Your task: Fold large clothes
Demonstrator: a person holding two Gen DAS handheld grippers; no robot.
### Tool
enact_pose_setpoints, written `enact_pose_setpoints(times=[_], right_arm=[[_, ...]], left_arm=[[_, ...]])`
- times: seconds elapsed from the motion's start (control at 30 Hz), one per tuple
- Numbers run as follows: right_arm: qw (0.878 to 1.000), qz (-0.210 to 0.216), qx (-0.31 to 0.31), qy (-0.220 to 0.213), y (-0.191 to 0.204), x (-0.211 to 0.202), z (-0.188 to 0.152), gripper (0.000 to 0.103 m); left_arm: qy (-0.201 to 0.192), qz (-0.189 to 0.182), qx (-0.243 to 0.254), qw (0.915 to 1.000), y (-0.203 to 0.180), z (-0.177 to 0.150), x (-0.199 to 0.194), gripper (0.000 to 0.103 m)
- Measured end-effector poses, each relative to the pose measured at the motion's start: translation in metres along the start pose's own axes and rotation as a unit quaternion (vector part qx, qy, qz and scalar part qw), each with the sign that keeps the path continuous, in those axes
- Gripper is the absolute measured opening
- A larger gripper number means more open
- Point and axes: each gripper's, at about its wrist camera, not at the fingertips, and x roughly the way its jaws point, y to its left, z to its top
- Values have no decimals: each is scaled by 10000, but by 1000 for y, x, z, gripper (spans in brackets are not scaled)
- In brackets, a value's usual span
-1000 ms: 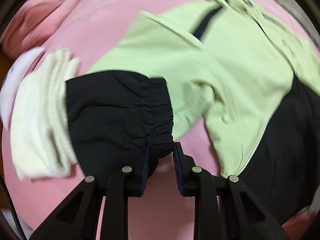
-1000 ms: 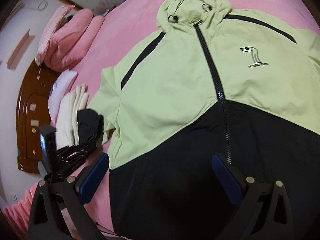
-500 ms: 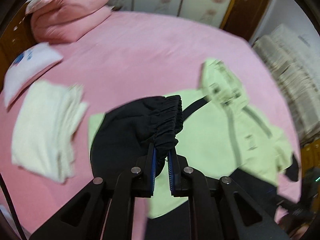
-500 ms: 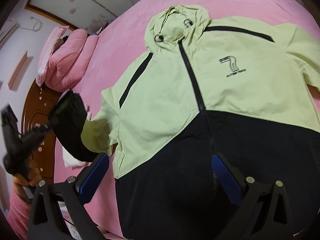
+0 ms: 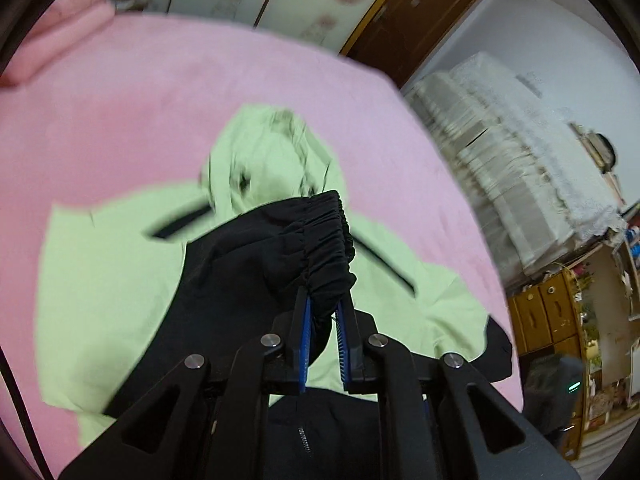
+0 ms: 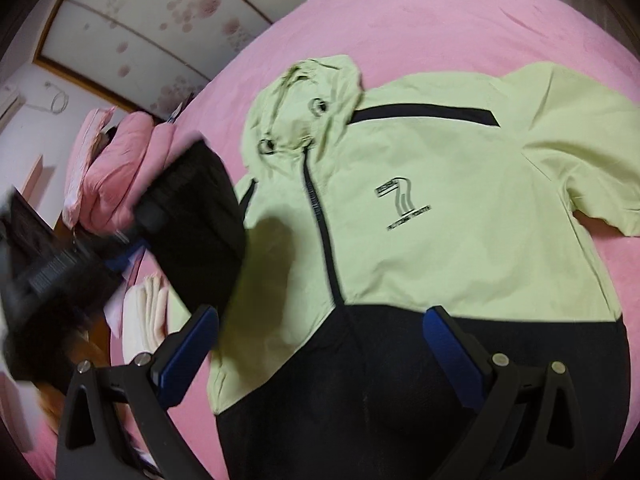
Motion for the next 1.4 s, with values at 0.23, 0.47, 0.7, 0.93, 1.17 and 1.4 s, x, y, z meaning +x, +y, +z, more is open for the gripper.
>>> enact_pose_setpoints(times=[0.23,0.47,0.7,0.93,1.17,1.4], right_arm=[[9971,357,163,646,-20,52,17,102],[9939,4,184,1087,-15,111,22,89],[9921,-660,14,1067,0,136,24,45],[9977,-455,-505,87,21,83,47,25],[9865,-1362,-753,-500,4,41,70,25],[9734,-2270,-209,-212,-42,45,60,30]], left_arm=[[1794,873,-89,9799,31,-50,95,73],[1440,1040,-380,9834,50,-44,20,89],[751,1887,-432,9782,94,-34,-53,89],[793,2414,-818,9637,125,-28,-64,89],[673,2784,-792,9548,129,-21,-71,89],[862,2832,-581,9534,135,-19,-35,89]])
